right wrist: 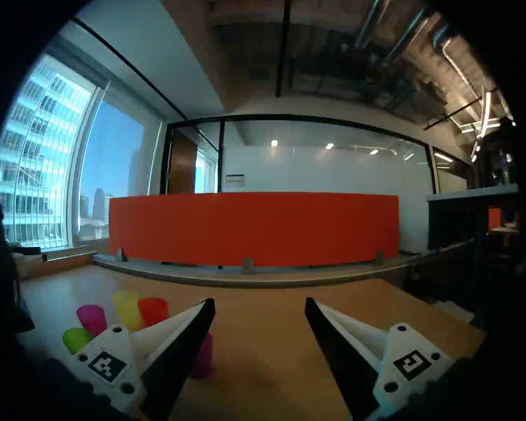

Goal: Pour water

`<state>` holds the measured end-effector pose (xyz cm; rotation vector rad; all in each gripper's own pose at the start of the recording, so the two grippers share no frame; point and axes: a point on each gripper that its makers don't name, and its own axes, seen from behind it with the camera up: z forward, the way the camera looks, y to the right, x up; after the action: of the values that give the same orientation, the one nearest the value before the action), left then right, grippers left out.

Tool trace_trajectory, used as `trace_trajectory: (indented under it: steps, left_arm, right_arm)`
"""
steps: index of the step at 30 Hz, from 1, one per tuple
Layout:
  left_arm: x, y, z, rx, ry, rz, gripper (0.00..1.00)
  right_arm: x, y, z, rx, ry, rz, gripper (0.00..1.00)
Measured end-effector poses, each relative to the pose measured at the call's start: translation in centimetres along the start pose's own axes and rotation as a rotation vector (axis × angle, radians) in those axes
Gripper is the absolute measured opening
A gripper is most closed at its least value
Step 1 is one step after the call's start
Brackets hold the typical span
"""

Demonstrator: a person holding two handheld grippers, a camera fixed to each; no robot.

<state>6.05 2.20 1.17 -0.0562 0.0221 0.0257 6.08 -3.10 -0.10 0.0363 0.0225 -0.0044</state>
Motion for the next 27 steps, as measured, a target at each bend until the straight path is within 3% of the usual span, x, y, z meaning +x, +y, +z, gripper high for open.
trace_trajectory:
  steps: [21,27]
  left_arm:
    - [-2.7,-0.2,-0.7,0.038,0.006,0.015,0.92]
    - [-3.4,-0.9,-1.0,0.051,0.004,0.012,0.92]
  right_arm:
    - [-0.4,0.9,0.0,-0.025,-0.035,0.026,0.99]
    - [-0.4,1.3,0.0,-0.034,-0.04,0.01,0.99]
